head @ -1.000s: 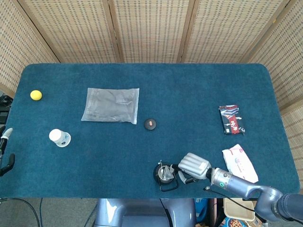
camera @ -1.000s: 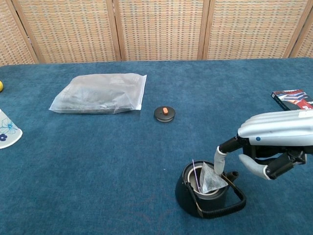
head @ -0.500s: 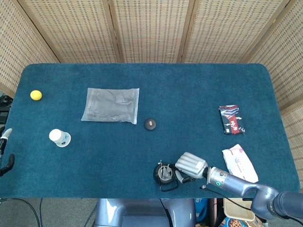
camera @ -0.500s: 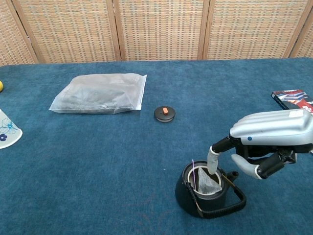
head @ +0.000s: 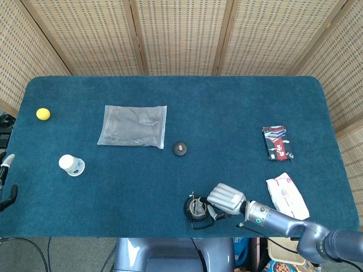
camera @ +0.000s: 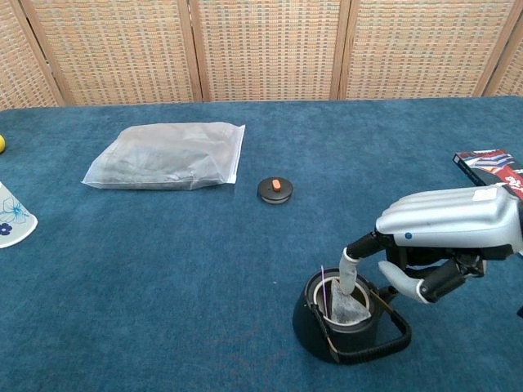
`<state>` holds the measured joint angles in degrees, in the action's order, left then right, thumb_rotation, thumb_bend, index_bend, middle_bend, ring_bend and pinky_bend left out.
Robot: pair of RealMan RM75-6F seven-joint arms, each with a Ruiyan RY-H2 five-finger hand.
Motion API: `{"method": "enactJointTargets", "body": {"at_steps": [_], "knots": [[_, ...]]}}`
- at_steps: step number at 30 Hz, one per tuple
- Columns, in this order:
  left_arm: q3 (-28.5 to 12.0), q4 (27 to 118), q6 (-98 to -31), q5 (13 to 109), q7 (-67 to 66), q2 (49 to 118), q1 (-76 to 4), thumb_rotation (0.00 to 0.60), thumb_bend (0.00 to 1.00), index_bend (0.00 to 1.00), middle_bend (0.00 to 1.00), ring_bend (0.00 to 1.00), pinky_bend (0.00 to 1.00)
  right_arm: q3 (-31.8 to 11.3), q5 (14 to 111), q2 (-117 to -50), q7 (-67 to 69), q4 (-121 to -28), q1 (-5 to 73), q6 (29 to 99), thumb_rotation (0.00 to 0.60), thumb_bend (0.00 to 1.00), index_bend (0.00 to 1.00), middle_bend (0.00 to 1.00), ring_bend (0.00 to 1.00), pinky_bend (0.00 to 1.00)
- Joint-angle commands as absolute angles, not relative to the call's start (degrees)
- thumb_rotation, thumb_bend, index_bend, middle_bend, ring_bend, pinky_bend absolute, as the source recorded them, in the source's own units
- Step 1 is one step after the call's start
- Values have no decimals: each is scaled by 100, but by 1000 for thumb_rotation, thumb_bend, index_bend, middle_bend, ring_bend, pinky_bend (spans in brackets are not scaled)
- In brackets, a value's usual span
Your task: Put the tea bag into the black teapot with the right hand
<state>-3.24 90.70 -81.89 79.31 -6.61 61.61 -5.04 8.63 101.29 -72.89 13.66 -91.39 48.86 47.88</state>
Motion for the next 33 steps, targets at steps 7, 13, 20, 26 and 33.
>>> {"method": "enactJointTargets", "body": {"at_steps": [7,13,20,26,33], "knots": [[-322,9045,-8194,7923,-632,6163,-491,600,538,30,0,0,0,847,10021,-7440,1215,-9007,4889,4668,275,960,338,1000,1000,1000],[-320,9027,-8183,7926,-612,6171,-493,600,538,30,0,0,0,881,9969,-7497,1114,-8982,4879,4593,274,959,338,1000,1000,1000],[-324,9014,-8185,7930,-598,6183,-494,600,538,30,0,0,0,897,9967,-7418,1061,-9101,4856,4652,273,959,338,1000,1000,1000],[-324,9007,-8195,7940,-583,6187,-490,600,538,30,0,0,0,846,9970,-7188,1042,-9318,4821,4842,274,960,338,1000,1000,1000],[-319,9003,-8214,7946,-562,6190,-474,600,538,30,0,0,0,688,9841,-6881,957,-9486,4599,5318,257,960,319,994,1000,1000]]}}
